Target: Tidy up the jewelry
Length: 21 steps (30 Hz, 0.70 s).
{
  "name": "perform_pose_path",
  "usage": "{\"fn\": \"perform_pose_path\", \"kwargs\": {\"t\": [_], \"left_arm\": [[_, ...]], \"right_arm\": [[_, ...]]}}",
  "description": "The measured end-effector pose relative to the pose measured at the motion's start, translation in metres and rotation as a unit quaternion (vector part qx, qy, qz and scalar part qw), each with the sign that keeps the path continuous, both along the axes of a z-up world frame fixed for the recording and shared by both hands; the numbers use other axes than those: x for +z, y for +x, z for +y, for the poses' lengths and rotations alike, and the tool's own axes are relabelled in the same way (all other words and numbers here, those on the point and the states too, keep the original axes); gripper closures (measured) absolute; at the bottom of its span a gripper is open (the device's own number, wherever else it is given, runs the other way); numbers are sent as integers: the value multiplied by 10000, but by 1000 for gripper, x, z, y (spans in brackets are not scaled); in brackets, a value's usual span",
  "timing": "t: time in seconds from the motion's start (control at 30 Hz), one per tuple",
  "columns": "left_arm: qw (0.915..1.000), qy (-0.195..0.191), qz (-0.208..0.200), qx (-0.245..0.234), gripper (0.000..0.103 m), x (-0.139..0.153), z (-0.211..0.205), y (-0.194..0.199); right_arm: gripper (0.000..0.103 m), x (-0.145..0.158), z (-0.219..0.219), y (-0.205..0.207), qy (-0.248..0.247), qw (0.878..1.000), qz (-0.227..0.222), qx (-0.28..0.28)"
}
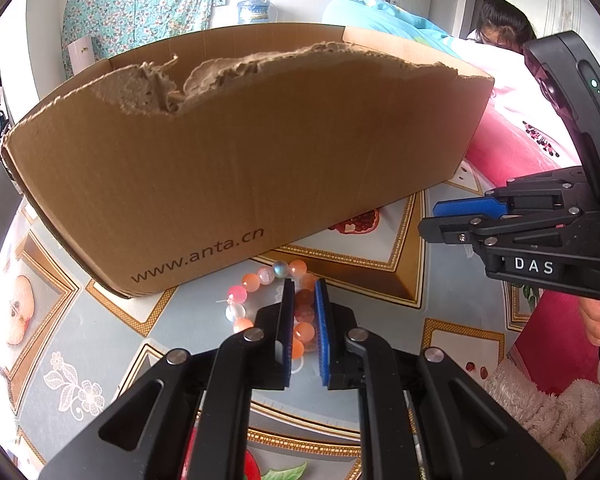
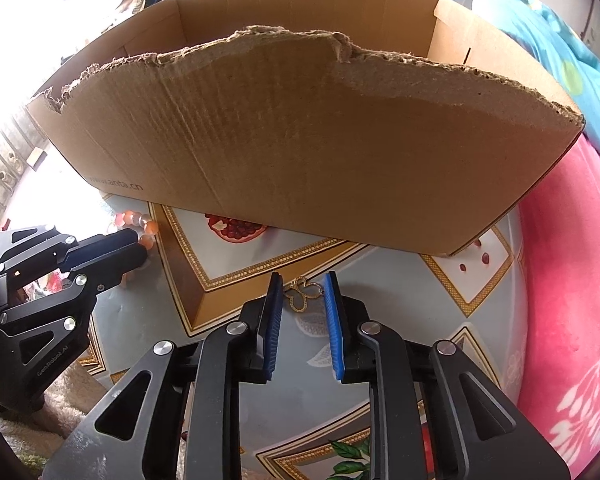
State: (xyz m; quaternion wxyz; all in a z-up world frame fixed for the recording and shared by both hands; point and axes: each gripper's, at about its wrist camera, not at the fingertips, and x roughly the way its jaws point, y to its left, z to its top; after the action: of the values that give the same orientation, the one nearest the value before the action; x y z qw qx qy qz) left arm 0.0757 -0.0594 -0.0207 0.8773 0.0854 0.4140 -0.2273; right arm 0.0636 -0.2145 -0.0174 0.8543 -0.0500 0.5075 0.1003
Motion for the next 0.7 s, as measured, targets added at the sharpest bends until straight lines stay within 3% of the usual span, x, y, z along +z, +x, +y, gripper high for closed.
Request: {"fn": "perform_pose_path", "kwargs": {"t": [0.3,0.7], "left_arm": [[10000,3,-13,-3,93,0,0,0],[9999,131,-39,12,94,0,-5,-2]], "right_arm": [[85,1,-14,4,329,9994,91,-77],[85,25,-44,3,765,9970,18,-149]]}}
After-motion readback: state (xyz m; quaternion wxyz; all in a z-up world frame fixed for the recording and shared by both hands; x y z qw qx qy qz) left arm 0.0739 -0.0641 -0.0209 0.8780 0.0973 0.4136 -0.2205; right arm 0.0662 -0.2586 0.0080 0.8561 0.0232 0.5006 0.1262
